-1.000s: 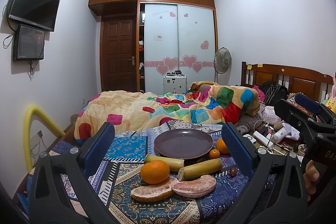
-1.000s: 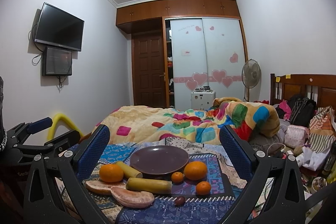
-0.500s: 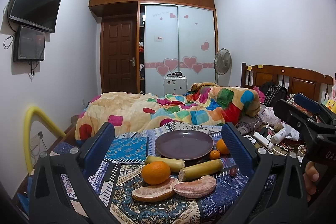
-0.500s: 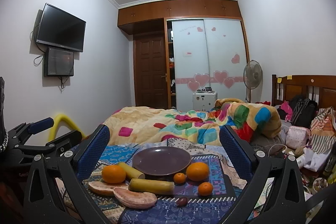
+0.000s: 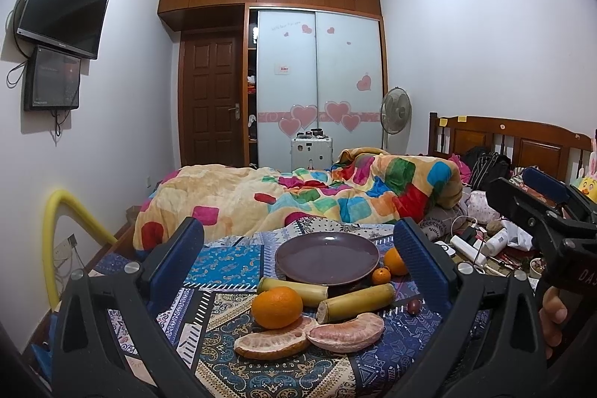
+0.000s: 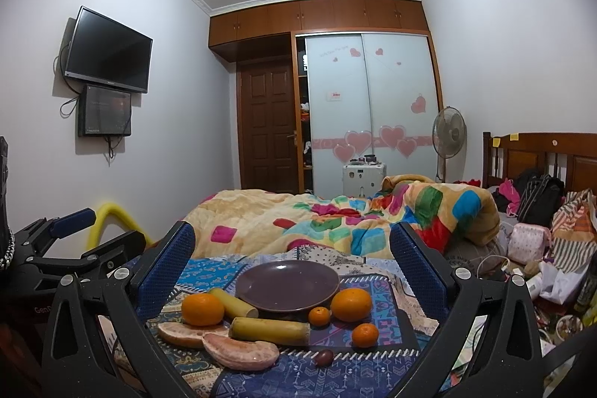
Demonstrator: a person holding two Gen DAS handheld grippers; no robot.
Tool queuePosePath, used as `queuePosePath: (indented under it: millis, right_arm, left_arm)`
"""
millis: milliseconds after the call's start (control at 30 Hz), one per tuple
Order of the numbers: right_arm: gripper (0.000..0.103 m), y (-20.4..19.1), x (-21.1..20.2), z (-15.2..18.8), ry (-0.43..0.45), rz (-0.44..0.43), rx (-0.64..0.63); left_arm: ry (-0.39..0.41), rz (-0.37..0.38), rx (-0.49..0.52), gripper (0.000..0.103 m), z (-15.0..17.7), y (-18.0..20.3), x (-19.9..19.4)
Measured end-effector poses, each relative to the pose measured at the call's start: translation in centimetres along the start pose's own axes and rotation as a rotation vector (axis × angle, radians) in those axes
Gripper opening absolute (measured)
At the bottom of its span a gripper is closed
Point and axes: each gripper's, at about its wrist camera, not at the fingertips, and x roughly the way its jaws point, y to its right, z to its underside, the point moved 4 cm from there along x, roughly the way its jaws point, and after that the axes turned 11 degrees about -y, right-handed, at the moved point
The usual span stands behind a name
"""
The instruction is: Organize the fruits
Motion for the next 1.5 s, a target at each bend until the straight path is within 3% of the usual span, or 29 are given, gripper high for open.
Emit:
queuePosePath:
  millis: [533, 767, 1000, 1367, 1500]
  right_arm:
    - [0.103, 0.8, 0.0, 0.1, -0.006, 0.003, 0.019]
    - [0.103, 1.7, 0.9, 0.4, -0.038, 0.004, 0.030]
    - [0.103, 3.3, 3.8, 1.4, -0.143, 0.054, -0.008]
    - [0.103, 5.8, 8.7, 4.7, -0.342, 0.078, -0.053]
    - [0.103, 6.6, 10.3, 5.6, -0.406, 0.075, -0.065]
  left_arm:
    - [-0.004, 0.005, 0.006, 0.103, 0.0, 0.0, 0.0]
    - [-0.032, -0.028, 0.010, 0.103, 0.4, 0.1, 1.3]
    - [-0.137, -0.027, -0.011, 0.103, 1.2, -1.4, 4.6]
    - [-0.396, 0.019, -0.055, 0.103, 4.6, -4.5, 12.0]
    - [-0.478, 0.035, -0.049, 0.093, 6.0, -5.0, 14.6]
